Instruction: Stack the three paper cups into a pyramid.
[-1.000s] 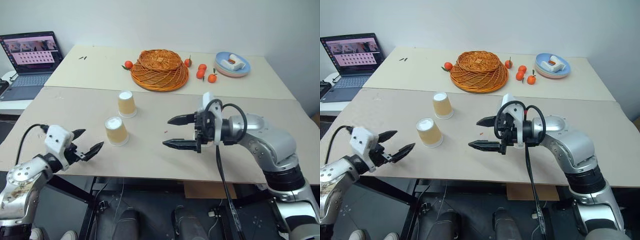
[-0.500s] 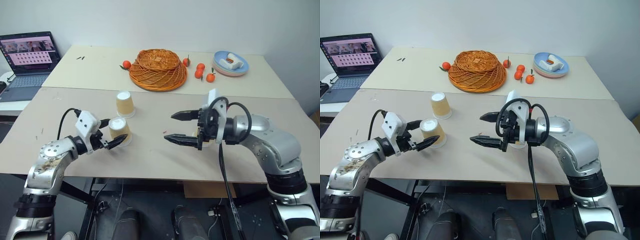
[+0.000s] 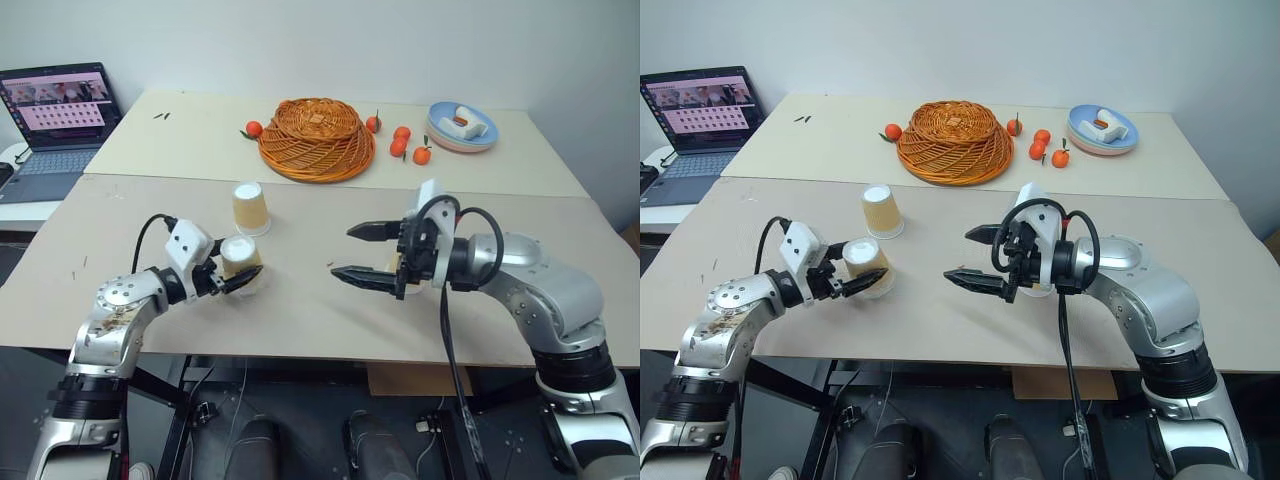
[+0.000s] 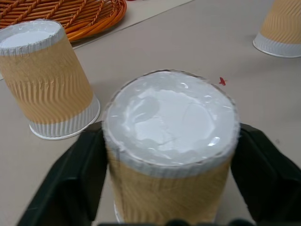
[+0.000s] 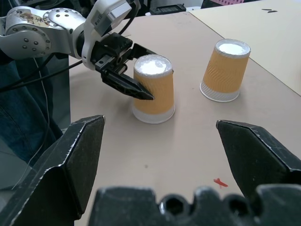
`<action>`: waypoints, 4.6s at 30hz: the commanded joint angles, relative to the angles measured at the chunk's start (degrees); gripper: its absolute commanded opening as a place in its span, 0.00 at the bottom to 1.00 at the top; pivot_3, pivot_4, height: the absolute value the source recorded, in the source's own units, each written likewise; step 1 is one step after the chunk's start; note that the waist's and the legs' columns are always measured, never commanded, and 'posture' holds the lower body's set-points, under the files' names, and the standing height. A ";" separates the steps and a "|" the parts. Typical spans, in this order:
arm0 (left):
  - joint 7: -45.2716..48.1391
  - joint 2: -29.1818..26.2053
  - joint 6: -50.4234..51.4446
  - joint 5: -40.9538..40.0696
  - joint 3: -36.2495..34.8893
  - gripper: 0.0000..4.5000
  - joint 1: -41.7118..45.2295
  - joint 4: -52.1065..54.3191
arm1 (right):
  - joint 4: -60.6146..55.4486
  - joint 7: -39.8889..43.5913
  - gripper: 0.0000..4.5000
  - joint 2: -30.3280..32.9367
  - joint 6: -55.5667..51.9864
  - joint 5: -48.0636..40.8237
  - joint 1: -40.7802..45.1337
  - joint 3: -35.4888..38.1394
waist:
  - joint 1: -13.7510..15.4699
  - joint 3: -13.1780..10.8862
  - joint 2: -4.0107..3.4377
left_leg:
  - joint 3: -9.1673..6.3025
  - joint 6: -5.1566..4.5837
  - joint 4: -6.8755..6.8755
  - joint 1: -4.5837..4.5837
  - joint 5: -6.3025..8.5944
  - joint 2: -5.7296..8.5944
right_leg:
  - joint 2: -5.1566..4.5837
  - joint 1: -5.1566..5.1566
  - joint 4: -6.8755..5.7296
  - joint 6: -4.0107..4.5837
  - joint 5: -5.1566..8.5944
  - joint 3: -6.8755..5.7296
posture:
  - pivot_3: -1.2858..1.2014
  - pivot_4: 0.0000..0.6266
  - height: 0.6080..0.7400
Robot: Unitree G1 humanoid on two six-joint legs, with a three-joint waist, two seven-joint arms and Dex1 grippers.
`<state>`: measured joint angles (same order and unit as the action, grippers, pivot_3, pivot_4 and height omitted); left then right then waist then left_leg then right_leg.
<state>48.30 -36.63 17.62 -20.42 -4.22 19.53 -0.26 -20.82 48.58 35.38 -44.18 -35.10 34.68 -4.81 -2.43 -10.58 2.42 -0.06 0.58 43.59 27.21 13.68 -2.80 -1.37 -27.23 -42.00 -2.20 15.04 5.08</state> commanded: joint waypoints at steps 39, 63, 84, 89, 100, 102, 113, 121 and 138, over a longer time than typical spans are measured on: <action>1.44 14.36 -1.31 2.44 6.73 0.99 16.09 -4.60 | -1.68 -3.51 1.00 -0.54 0.84 -0.24 -0.74 2.07 | 0.80 0.01 -0.03 | -0.06 -0.01 0.06 0.02 -0.01 0.08 | 0.05 0.10 0.00 0.07 -0.10 0.11 | 0.52 0.24 0.48; -30.08 15.76 3.81 10.72 -1.32 0.99 9.83 -4.84 | 2.14 -2.27 1.00 -1.22 2.01 1.18 -0.18 2.77 | 1.33 -0.04 -0.09 | -0.08 -0.01 0.08 -0.13 -0.01 0.09 | 0.06 0.22 0.00 0.06 -0.12 0.09 | 0.52 0.24 0.48; -22.92 17.08 -15.61 13.29 -1.09 0.99 36.07 -49.17 | -0.58 -4.40 1.00 -1.35 1.41 0.17 -2.23 4.62 | 1.43 -0.04 -0.09 | -0.09 -0.01 0.05 0.04 0.00 0.14 | 0.04 0.15 0.04 0.07 -0.13 0.08 | 0.52 0.24 0.48; -21.46 17.99 -17.64 13.05 -1.41 0.99 37.99 -53.36 | -0.45 -4.37 1.00 -1.37 1.56 0.29 -2.22 4.54 | 1.40 -0.04 -0.08 | -0.10 -0.01 0.05 0.07 0.00 0.14 | 0.04 0.12 0.03 0.07 -0.13 0.08 | 0.52 0.24 0.48; -21.43 18.27 -20.59 13.22 -2.15 0.59 37.10 -52.93 | -0.41 -4.25 1.00 -1.45 1.37 0.44 -2.33 3.96 | 1.38 -0.04 -0.08 | -0.10 -0.01 0.06 0.08 0.00 0.14 | 0.04 0.12 0.02 0.07 -0.13 0.08 | 0.52 0.24 0.48; -21.12 17.78 -20.57 12.75 -2.53 0.59 35.97 -51.03 | -0.45 -4.27 1.00 -1.59 1.29 0.39 -2.39 3.81 | 1.38 -0.04 -0.08 | -0.10 -0.01 0.06 0.08 0.00 0.14 | 0.04 0.12 0.02 0.07 -0.13 0.08 | 0.52 0.24 0.48; -1.14 9.84 -3.04 1.39 0.93 0.59 4.80 -7.38 | -1.33 -5.02 1.00 -1.56 0.88 0.59 -3.85 3.79 | -0.08 -0.04 -0.11 | -0.10 0.00 -0.06 -0.03 0.00 0.09 | 0.03 0.09 -0.03 0.12 -0.15 0.10 | 0.52 0.24 0.48; 0.85 9.25 0.07 1.20 3.82 0.59 2.73 -4.43 | -1.58 -5.56 1.00 -1.79 0.79 0.24 -4.18 4.16 | 0.45 -0.05 -0.13 | -0.06 -0.02 0.04 -0.66 -0.02 0.07 | 0.04 0.70 0.03 -0.15 0.09 0.09 | 0.52 0.24 0.48; 2.11 14.08 -5.49 6.16 7.99 0.59 12.27 -16.04 | -3.56 -7.48 1.00 -0.47 -0.07 -0.79 -5.87 6.07 | 1.56 -0.05 -0.14 | -0.04 -0.03 -0.10 -0.81 -0.02 0.09 | 0.04 0.85 0.16 -0.21 0.11 0.12 | 0.52 0.24 0.48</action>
<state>50.11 -23.04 12.53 -15.25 2.60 31.09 -14.92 -22.03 41.37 34.23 -44.15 -35.04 28.57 -1.06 -0.87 -10.63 2.28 -0.11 0.55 43.49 26.40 13.67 -2.70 -1.33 -26.38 -41.84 -2.40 15.14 5.20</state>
